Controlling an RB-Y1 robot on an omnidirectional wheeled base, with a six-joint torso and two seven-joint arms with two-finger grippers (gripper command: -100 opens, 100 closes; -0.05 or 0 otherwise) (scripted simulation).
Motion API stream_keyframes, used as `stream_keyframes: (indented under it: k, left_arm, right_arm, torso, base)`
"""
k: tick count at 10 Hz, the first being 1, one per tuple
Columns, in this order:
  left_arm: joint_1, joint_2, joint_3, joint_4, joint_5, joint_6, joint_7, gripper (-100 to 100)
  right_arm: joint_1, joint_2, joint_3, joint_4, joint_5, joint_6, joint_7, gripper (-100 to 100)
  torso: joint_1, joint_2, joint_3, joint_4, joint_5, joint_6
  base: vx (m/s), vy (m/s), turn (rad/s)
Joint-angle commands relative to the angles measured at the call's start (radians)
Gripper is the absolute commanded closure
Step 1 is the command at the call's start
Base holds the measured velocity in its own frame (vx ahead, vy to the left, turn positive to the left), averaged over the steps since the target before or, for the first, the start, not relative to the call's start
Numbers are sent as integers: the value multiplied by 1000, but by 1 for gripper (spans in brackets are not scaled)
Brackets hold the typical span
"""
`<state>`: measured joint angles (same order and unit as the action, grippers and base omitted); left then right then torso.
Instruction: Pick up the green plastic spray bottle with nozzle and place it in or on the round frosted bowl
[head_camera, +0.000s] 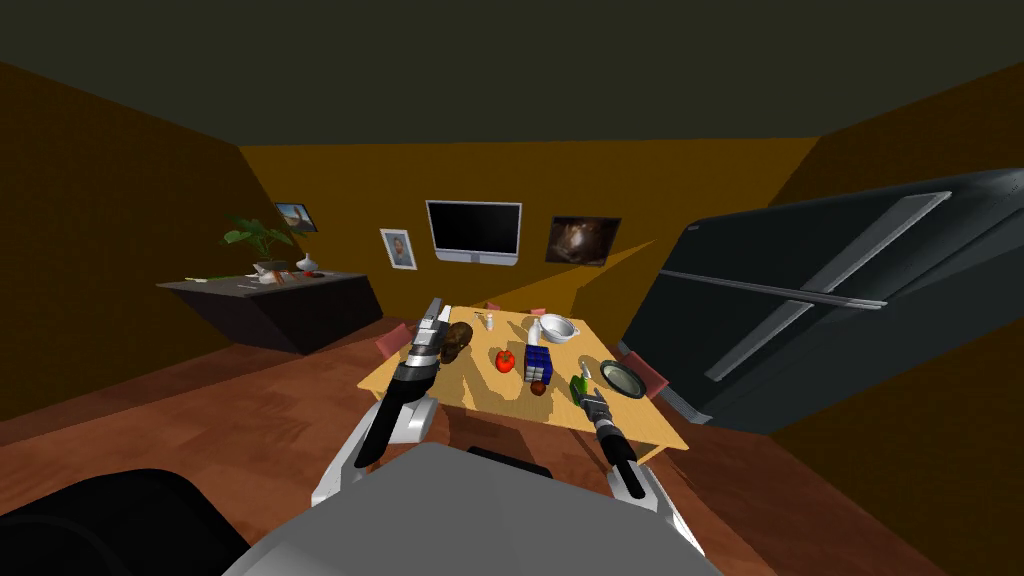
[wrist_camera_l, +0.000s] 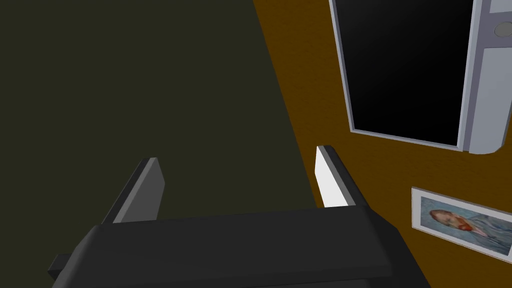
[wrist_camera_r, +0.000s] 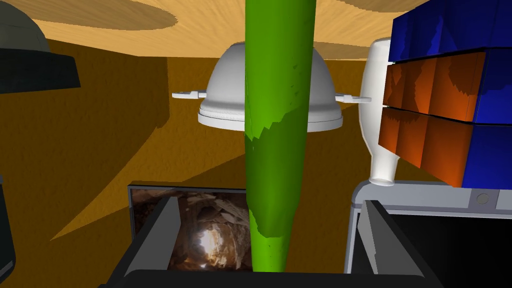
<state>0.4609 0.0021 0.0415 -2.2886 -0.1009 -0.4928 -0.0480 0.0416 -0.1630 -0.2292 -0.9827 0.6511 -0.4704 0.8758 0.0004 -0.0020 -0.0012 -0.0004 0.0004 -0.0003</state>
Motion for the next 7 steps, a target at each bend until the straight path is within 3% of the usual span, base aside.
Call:
stream_keyframes:
  k: [1,2,3,4,5,7]
  left_arm:
    - [0,0,0,0,0,0,0,0]
    - [0,0,0,0,0,0,0,0]
    - [0,0,0,0,0,0,0,0]
    - [0,0,0,0,0,0,0,0]
    - [0,0,0,0,0,0,0,0]
    - [0,0,0,0,0,0,0,0]
  right_arm:
    - [-15,-3,-4,29,3,-11,1,-100]
    - [-60,-1,-2,67,34,-33,-5,-100]
    - [-62,-1,-2,82,34,-33,-5,-100]
    - [-109,1,-1,126,65,-55,-11,-100]
    - [-109,1,-1,136,65,-55,-11,-100]
    - [-195,5,2,232,126,-100,-22,-100]
  torso:
    - [0,0,0,0,0,0]
    - [-1,1,0,0,0,0]
    - [-1,0,0,0,0,1]
    - [-1,0,0,0,0,0]
    - [-1,0,0,0,0,1]
    - [0,0,0,0,0,0]
  base:
    - [12,10,22]
    - [20,8,-256]
    - [20,15,-161]
    - [26,15,-267]
    - [22,21,-140]
    - [28,28,-364]
